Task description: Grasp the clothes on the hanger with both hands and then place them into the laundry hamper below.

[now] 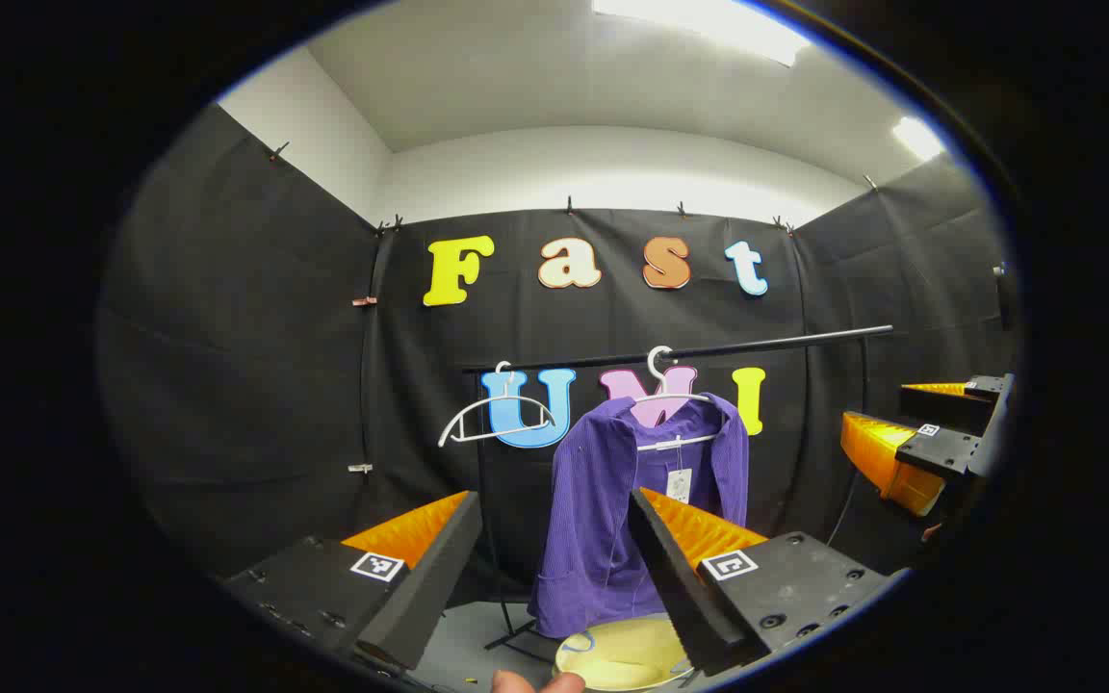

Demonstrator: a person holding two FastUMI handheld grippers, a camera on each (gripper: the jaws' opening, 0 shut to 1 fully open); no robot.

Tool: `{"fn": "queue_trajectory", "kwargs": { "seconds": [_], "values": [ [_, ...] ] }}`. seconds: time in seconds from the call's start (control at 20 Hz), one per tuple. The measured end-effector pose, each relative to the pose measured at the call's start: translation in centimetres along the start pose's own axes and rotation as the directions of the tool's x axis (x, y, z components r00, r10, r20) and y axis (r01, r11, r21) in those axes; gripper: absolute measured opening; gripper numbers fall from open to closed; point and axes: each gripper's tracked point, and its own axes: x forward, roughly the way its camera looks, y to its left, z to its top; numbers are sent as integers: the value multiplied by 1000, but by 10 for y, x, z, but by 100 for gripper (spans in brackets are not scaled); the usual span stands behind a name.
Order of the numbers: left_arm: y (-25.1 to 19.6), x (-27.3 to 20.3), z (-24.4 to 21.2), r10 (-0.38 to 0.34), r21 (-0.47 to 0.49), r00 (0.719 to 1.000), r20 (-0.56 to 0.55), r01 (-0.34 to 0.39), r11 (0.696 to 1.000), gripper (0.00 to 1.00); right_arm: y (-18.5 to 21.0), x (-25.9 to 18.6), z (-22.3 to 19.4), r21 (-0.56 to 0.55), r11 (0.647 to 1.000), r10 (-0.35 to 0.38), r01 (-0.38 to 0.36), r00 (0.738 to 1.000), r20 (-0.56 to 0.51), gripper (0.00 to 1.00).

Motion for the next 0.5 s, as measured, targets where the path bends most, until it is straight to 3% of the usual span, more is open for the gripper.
{"fn": "queue_trajectory", "kwargs": {
  "seconds": [0.5],
  "values": [
    [3, 3, -2, -3, 7, 1000, -4, 3, 1000, 96, 1, 4, 1, -6, 1000, -4, 4, 1000, -3, 98]
  ]
}}
